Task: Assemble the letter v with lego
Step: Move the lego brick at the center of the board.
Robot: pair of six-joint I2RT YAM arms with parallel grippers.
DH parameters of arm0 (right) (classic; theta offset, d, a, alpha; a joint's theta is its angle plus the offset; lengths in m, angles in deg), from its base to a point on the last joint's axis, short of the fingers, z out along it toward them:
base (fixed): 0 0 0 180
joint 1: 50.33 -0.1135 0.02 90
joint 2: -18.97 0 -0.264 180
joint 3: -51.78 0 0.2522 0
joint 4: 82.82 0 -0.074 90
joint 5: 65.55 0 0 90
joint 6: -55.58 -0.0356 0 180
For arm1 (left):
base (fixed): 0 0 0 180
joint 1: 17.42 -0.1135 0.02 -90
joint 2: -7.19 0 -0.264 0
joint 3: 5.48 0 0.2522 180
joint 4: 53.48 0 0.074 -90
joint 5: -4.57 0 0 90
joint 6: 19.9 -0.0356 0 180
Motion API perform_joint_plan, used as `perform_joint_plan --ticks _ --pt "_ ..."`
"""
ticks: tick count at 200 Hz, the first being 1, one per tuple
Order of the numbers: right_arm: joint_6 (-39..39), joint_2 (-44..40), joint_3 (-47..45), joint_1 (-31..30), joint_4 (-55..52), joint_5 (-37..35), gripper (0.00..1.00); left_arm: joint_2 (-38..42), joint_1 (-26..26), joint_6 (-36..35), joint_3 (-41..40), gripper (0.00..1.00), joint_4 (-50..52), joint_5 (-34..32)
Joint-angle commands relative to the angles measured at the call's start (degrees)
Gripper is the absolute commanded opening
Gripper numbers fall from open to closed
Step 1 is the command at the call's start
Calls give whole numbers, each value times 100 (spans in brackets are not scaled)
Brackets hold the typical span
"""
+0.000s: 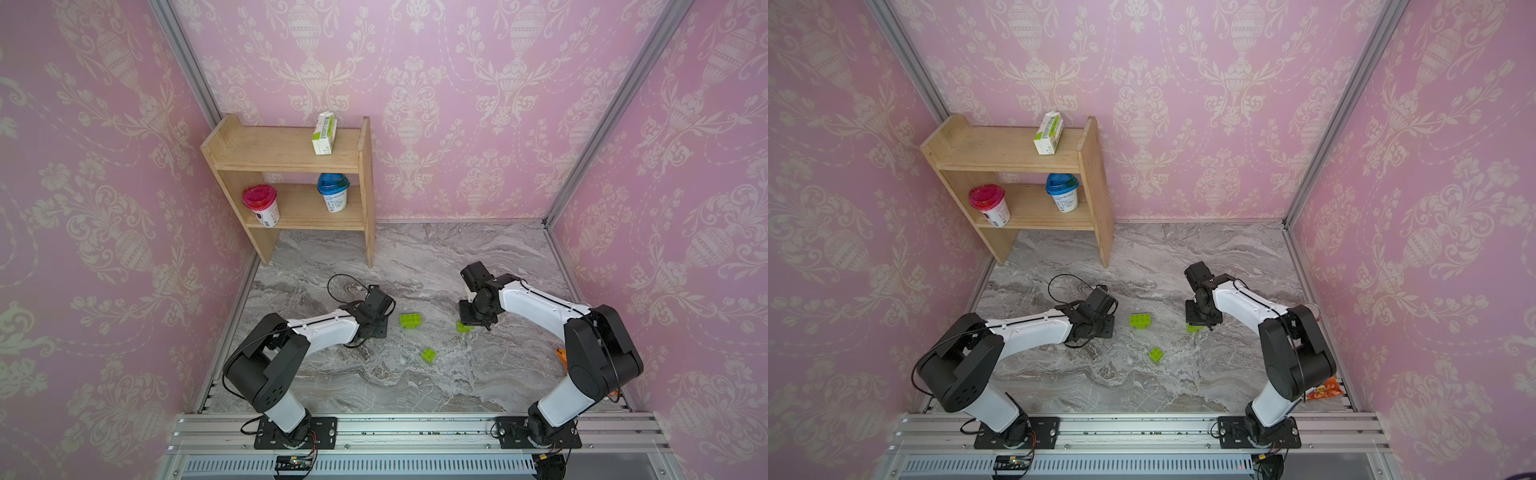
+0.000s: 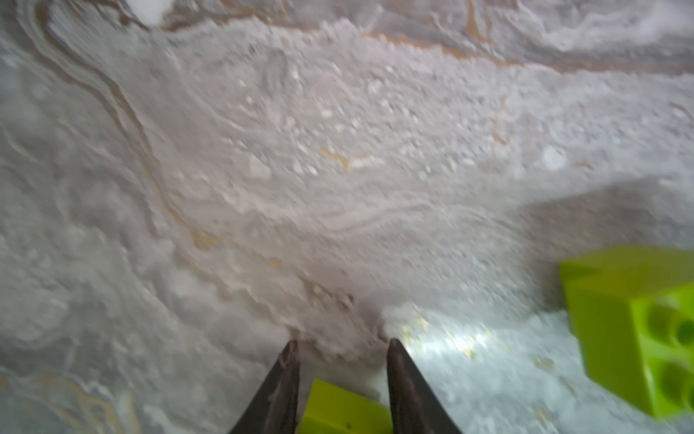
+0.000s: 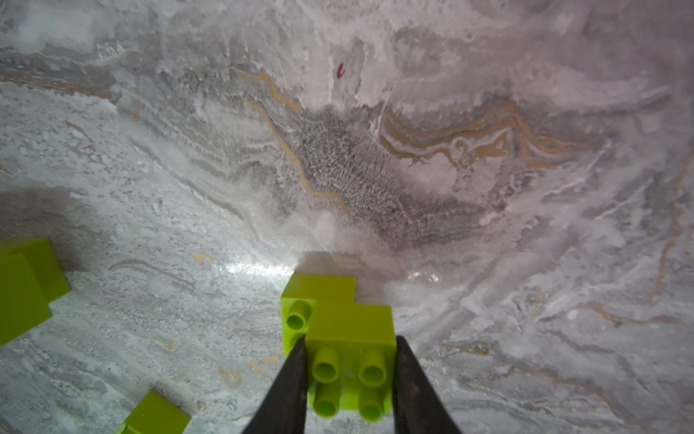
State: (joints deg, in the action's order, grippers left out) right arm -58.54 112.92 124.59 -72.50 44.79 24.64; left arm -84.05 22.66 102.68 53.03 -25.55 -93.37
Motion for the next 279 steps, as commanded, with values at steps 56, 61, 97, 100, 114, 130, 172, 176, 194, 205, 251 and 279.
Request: perform_joint_plan --ticks 56,61,97,100,114,130,172,176,194,205,251,279 --pt "-470 228 -263 -94 174 144 13 729 1073 1336 -19 50 732 -23" --pt "-521 202 -273 -112 191 176 14 800 1066 1276 31 53 781 -74" --pt "-944 18 -363 -181 266 240 20 1193 915 812 327 70 983 -283" --pt "-966 6 -367 -186 275 244 21 1215 884 782 336 71 966 -265" --pt "-1155 -26 -360 -222 282 259 26 1264 761 664 391 73 910 -208" --pt "-1284 -74 -355 -249 292 261 29 1292 591 560 403 74 708 -93" --pt "-1340 -191 -167 -296 59 208 54 1173 191 289 476 74 306 157" --pt "-1302 -240 -153 -300 -1 188 56 1154 170 258 489 74 305 168" --pt "-1094 -463 -32 -302 -364 116 63 1075 120 155 551 74 322 201" --pt "-807 -575 53 -294 -606 43 64 1062 99 134 554 74 307 206" --pt "48 -651 512 -297 -1173 -363 45 1128 64 179 421 73 208 241" --pt "-20 -389 747 -516 -1177 -414 28 1144 61 215 385 72 195 219"
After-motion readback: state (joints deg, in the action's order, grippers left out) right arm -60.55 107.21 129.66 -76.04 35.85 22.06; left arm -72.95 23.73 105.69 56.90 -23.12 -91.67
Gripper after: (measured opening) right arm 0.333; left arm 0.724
